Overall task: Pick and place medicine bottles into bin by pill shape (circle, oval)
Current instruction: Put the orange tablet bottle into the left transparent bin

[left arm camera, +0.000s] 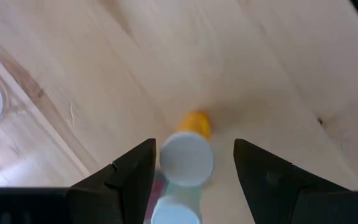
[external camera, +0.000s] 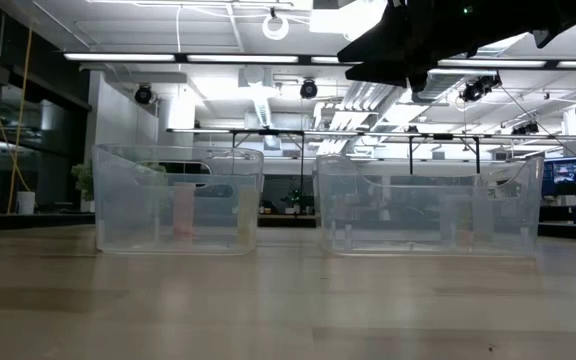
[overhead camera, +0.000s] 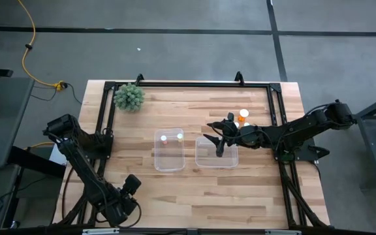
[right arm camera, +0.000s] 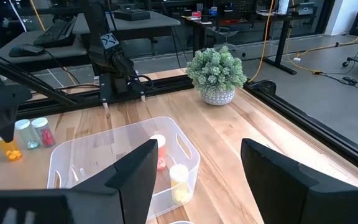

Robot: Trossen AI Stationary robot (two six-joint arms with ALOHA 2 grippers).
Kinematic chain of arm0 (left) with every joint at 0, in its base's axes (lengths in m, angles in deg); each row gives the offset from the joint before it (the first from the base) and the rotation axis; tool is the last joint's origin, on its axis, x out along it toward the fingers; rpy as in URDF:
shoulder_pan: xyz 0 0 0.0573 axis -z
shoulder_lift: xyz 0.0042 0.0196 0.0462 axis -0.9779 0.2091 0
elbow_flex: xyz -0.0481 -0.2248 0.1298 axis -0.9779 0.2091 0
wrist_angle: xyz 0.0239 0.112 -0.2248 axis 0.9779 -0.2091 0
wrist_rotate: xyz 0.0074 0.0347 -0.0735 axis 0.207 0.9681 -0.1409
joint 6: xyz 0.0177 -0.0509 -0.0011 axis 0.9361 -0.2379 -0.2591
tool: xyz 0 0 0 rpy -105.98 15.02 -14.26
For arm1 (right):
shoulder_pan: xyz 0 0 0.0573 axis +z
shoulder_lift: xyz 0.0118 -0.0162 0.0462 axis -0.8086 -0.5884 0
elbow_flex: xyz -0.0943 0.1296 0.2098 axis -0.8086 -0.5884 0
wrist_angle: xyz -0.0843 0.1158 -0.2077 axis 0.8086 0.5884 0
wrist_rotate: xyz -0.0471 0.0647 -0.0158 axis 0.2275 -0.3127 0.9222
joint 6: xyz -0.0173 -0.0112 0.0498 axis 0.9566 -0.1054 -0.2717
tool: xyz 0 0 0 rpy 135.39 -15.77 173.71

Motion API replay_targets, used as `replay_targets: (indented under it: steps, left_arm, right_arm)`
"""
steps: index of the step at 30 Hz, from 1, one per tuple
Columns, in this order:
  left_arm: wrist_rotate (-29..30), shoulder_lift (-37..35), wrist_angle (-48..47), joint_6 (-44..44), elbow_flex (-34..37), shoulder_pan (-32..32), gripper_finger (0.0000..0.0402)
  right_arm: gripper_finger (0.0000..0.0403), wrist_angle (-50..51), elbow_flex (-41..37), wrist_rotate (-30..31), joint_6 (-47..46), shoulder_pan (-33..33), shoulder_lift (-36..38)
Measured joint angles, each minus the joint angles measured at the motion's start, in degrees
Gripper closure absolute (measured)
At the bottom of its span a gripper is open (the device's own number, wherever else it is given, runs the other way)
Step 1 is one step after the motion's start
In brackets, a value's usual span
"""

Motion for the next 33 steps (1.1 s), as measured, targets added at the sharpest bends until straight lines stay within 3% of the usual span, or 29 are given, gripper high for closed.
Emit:
replay_targets:
  steps: [9,22,33]
  left_arm:
    - [-0.6,0.0,-0.1,1.3,0.0,-1.3,0.0200]
    - [-3.8,0.0,-0.1,2.1,0.0,-3.0,0.0268]
    - [-4.1,0.0,-0.1,2.0,0.0,-3.0,0.0285]
  right_arm:
    - [0.0179,0.0,0.0,0.0,0.0,0.0,0.0]
    - [0.0179,0.0,0.0,0.0,0.0,0.0,0.0]
    - [0.0179,0.1,0.0,0.0,0.0,0.0,0.0]
